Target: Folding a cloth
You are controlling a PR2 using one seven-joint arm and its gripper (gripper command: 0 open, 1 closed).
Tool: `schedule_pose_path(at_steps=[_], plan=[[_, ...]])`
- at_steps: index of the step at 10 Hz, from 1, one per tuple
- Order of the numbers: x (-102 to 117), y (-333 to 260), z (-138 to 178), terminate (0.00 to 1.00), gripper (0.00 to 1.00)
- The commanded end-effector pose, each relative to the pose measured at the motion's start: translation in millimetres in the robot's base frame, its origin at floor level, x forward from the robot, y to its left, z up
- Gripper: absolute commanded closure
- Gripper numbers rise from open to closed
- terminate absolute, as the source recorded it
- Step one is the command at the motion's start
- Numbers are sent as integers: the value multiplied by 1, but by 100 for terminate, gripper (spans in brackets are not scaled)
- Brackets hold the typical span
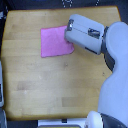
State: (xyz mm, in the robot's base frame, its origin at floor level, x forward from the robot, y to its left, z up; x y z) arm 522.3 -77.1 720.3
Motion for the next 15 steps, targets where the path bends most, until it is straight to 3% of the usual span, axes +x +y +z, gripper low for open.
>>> schedule_pose_path(at_steps=[1,7,11,13,15], plan=[[0,-2,1,0,100],[-1,-11,12,0,100],[4,-1,36,0,100],[-1,47,70,0,100],[-11,71,81,0,100]])
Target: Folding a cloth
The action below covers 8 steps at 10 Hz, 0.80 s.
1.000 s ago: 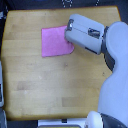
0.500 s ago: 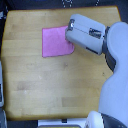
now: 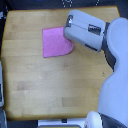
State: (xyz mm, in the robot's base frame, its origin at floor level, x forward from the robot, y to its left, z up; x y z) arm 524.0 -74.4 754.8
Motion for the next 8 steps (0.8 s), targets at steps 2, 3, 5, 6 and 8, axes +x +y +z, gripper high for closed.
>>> schedule_pose_path(at_steps=[2,3,5,6,8], plan=[[-15,100,53,0,100],[-19,123,53,0,100],[-30,154,45,0,100],[-35,173,33,0,100],[-29,193,14,0,100]])
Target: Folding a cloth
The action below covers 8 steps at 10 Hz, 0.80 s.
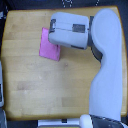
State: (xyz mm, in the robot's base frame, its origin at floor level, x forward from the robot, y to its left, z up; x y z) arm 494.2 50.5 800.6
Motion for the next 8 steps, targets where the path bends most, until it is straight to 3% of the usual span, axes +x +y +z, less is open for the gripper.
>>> schedule_pose_path(at_steps=[1,4,7,8], plan=[[3,70,-35,0,100],[28,98,-59,0,100],[56,114,-55,0,100],[57,116,-55,0,100]])
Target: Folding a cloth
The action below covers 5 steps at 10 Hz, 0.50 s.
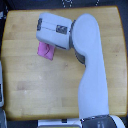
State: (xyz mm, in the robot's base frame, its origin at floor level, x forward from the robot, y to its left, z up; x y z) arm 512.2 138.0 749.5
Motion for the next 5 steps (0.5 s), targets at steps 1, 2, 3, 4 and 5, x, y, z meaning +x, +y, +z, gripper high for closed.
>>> schedule_pose_path(at_steps=[1,2,3,4,5], plan=[[39,37,3,0,100],[36,39,2,0,100],[29,38,0,0,100],[24,38,-2,0,100],[15,38,-4,0,100]])
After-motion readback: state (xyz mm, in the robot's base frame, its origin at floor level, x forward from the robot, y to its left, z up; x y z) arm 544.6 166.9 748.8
